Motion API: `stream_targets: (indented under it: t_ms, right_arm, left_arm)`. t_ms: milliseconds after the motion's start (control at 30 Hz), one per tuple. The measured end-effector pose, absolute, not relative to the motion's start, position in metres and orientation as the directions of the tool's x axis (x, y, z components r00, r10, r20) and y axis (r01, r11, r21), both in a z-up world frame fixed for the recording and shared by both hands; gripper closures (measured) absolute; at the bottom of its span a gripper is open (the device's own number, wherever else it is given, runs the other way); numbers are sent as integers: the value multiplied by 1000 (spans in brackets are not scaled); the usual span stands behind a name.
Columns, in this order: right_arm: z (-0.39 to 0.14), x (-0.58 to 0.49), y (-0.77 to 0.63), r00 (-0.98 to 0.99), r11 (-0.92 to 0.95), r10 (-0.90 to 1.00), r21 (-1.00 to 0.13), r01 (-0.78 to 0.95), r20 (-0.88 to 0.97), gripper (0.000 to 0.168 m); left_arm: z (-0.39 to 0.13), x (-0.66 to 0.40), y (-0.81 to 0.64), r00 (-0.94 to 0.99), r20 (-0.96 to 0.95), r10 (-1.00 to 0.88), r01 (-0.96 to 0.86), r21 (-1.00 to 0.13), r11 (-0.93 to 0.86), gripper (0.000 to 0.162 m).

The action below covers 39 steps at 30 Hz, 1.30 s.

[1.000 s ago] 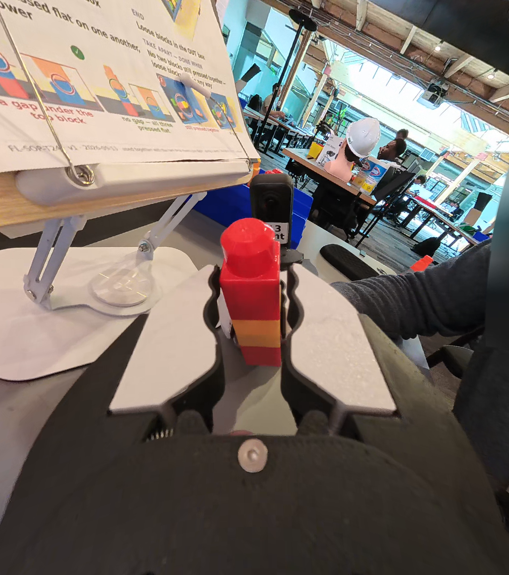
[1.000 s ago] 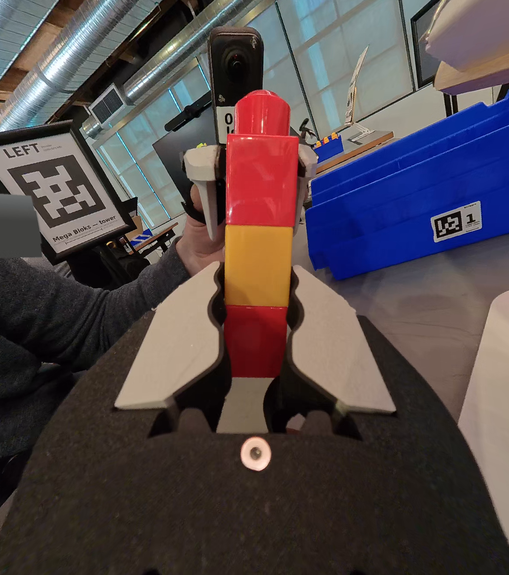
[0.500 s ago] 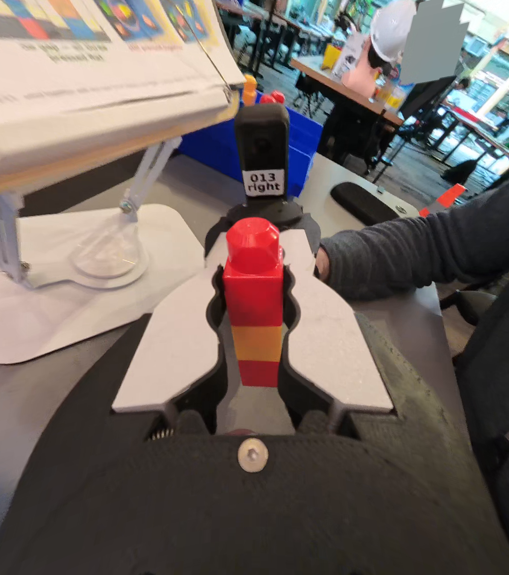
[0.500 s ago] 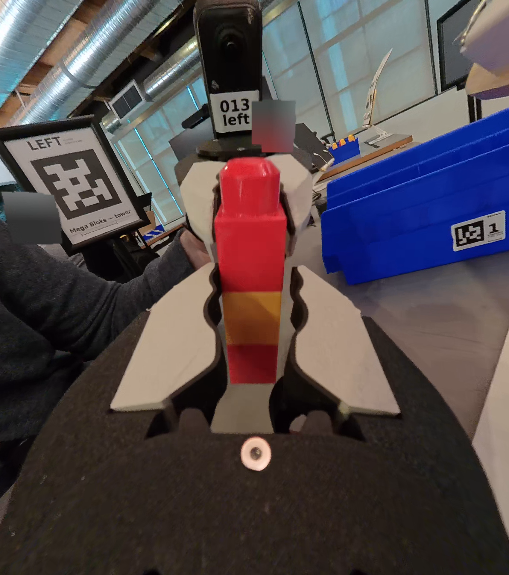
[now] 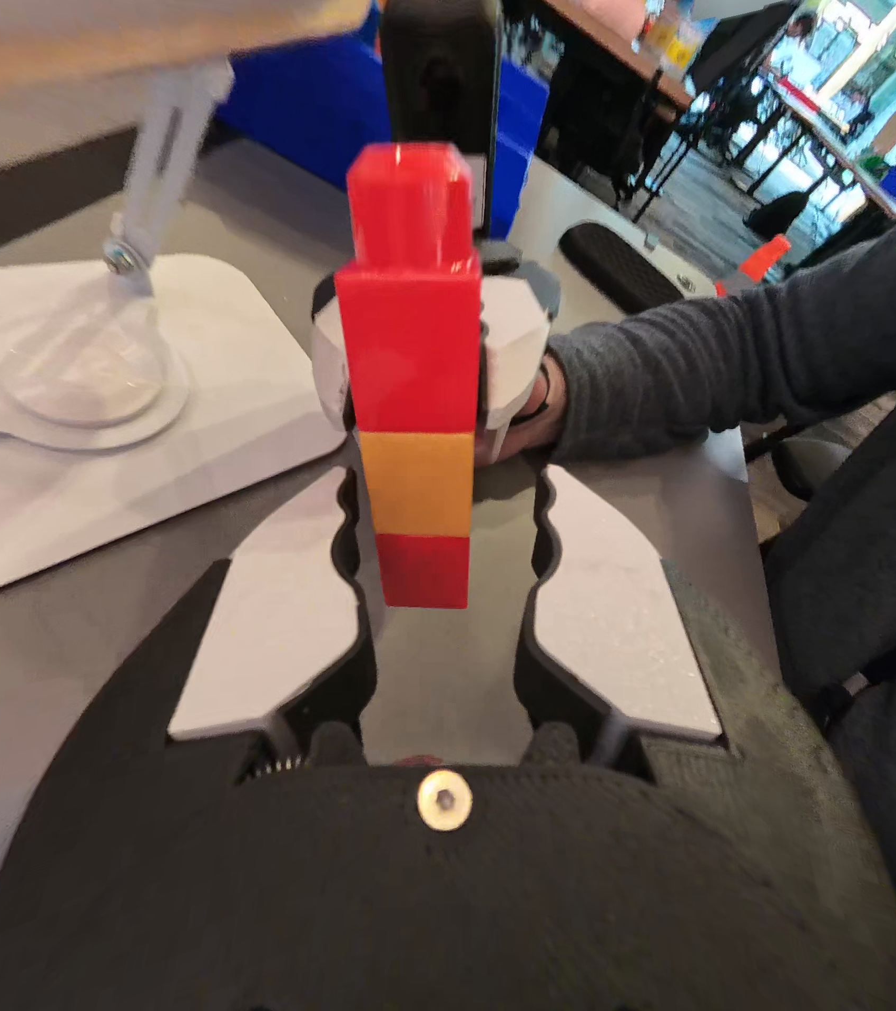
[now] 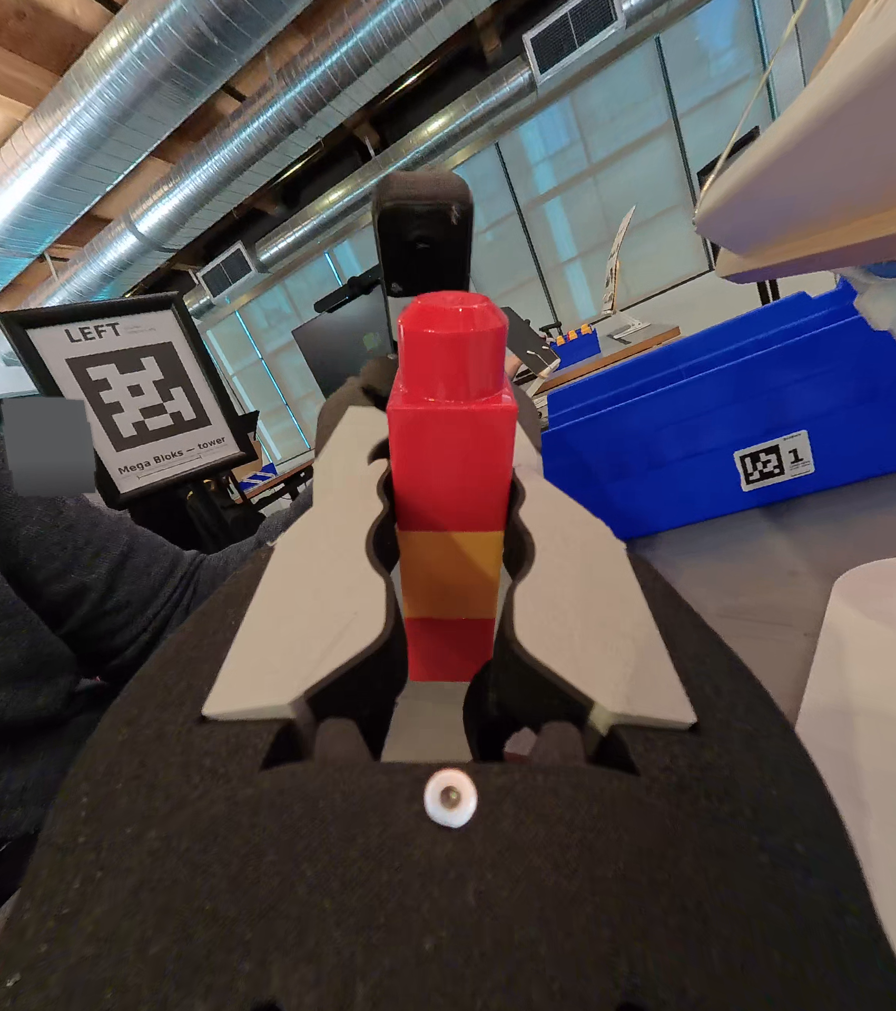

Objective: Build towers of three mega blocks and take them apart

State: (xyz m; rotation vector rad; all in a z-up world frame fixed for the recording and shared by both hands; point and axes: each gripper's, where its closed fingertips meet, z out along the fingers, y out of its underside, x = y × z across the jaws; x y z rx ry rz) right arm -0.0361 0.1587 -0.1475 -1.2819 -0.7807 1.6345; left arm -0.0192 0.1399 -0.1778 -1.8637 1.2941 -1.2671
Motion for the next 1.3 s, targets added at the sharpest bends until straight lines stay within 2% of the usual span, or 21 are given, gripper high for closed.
stream_targets:
  t_ms: [67,300,467,600,833,967,1033,1133,1300]
  right_arm:
    - [-147,-37,156,-78,-400,916,-880,-257,-394,133]
    - [-145,-42,149,-81,-354,935,-912,-206,-345,130]
    - [-145,-43,145,-100,-340,940,-928,-151,-327,133]
    - [-153,-44,143,-104,-328,940,-945,-19,-324,133]
    - [-173,-33,133,-68,-248,955,-900,358,-290,132]
    - [-169,-31,131,-43,-194,972,-889,415,-232,132]
    - [-162,-28,131,-26,-187,976,-889,417,-218,132]
    - [-138,-14,136,36,-178,983,-902,393,-178,132]
    - [-80,58,141,234,-158,969,-913,376,-72,132]
  left_arm:
    - [-189,-14,142,120,374,-920,-440,-810,-387,126]
    - [-197,-21,131,96,347,-933,-529,-776,-344,126]
    - [-202,-23,127,95,328,-940,-569,-757,-322,126]
    - [-204,-28,127,105,321,-941,-592,-741,-318,126]
    - [-211,-27,122,91,298,-950,-635,-717,-286,126]
    - [-209,-23,120,85,285,-955,-630,-727,-273,126]
    - [-200,-20,122,79,299,-951,-591,-754,-286,125]
    - [-175,-18,127,67,297,-953,-483,-826,-292,112]
    - [-157,-23,134,90,292,-952,-402,-864,-303,116]
